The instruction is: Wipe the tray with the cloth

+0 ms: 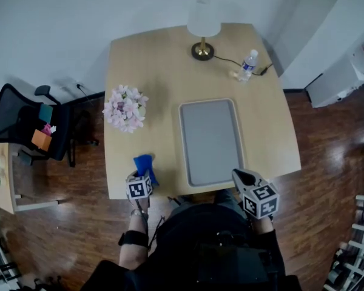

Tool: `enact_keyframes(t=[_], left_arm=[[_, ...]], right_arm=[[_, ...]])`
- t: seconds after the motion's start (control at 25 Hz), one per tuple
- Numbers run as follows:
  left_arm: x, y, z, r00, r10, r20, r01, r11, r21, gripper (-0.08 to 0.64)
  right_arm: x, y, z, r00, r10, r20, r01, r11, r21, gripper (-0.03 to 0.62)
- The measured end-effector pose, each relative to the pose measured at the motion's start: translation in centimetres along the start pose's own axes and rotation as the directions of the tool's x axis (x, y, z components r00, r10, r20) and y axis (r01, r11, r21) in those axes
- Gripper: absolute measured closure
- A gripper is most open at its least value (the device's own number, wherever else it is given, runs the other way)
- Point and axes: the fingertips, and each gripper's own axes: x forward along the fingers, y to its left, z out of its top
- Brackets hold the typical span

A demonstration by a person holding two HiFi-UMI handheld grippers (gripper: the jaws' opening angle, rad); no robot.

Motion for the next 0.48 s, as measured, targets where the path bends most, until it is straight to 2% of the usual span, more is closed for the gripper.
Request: enact_keyframes(t=[0.2, 0.48], left_arm=[[-1.7, -2.4, 2.1, 0.999, -0.019, 0.032, 0.021, 0.999, -0.046, 0.456], [-2.4, -10.7, 9.5, 0.984, -0.145, 0.106, 0.151, 0.987, -0.055, 0.457]], right_arm=[[1.2, -2.1, 1.7, 0.999, 0.047, -0.020, -0.047, 0.999, -0.026, 0.586], [3.5, -3.5, 1.6, 0.986, 0.130, -0.100, -0.135, 0.990, -0.040, 0.586]])
